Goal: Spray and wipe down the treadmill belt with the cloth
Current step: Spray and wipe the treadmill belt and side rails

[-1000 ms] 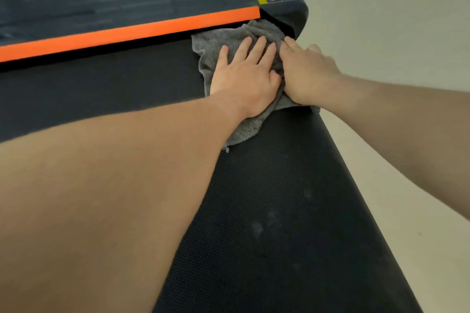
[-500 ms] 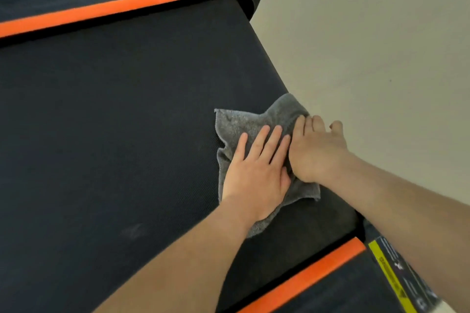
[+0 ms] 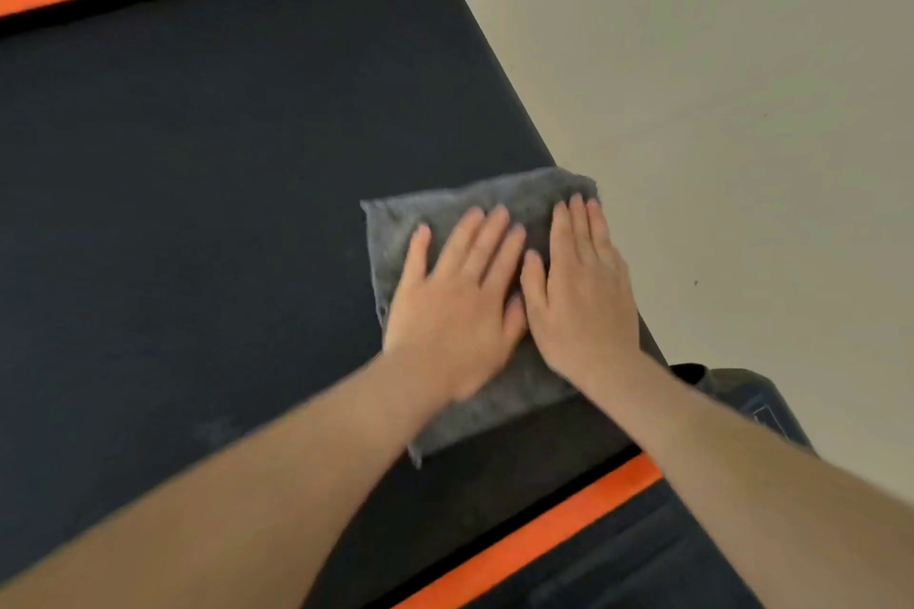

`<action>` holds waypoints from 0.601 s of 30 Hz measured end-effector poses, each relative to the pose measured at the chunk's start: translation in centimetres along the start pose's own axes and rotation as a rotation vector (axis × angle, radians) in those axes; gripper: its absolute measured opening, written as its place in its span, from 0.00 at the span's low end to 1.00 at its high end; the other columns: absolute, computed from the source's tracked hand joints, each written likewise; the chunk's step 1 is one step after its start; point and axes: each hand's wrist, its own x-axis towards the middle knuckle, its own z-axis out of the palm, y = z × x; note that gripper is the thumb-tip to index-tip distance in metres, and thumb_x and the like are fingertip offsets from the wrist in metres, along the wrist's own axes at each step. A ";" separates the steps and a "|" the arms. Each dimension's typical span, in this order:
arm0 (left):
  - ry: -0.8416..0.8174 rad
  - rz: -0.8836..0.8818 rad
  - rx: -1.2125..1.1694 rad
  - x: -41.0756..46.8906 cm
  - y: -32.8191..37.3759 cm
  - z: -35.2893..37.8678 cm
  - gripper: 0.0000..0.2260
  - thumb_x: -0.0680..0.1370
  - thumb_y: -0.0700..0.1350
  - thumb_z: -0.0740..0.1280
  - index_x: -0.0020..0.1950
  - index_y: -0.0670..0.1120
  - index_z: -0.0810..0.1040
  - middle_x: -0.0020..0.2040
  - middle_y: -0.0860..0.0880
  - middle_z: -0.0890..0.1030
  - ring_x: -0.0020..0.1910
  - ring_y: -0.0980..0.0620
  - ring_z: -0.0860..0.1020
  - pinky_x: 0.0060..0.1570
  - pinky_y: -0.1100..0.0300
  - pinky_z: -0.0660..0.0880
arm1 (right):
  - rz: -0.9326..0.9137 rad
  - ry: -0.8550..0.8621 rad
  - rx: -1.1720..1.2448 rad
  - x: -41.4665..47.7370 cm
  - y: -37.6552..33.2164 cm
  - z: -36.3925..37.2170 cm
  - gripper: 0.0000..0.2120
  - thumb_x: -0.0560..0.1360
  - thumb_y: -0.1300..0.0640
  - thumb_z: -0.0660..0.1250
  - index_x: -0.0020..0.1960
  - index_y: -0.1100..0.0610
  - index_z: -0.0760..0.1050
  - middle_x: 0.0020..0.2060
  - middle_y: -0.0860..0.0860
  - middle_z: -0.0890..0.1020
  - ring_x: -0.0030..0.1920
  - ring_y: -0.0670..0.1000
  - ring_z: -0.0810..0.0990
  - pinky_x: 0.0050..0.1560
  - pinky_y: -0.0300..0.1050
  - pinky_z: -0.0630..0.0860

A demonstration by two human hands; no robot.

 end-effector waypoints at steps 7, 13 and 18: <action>0.047 -0.070 0.012 7.7 3.2 0.2 0.29 0.83 0.55 0.40 0.81 0.45 0.49 0.81 0.43 0.48 0.80 0.45 0.46 0.77 0.44 0.43 | 0.027 -0.149 -0.101 4.4 5.1 -0.8 0.23 0.84 0.51 0.43 0.63 0.60 0.72 0.58 0.59 0.79 0.63 0.61 0.74 0.59 0.60 0.72; -0.008 0.151 -0.056 0.0 7.1 2.3 0.27 0.83 0.53 0.42 0.81 0.43 0.52 0.81 0.45 0.49 0.80 0.47 0.47 0.77 0.47 0.42 | 0.176 -0.293 -0.029 -5.4 5.8 -1.0 0.33 0.81 0.42 0.39 0.81 0.58 0.48 0.79 0.61 0.56 0.71 0.59 0.70 0.65 0.53 0.74; -0.025 0.193 -0.053 -3.6 6.1 3.1 0.26 0.83 0.54 0.47 0.80 0.45 0.55 0.81 0.46 0.53 0.80 0.49 0.50 0.77 0.47 0.46 | 0.165 -0.194 -0.236 -8.0 4.6 -0.5 0.34 0.82 0.44 0.40 0.79 0.66 0.52 0.77 0.66 0.58 0.76 0.65 0.60 0.74 0.60 0.64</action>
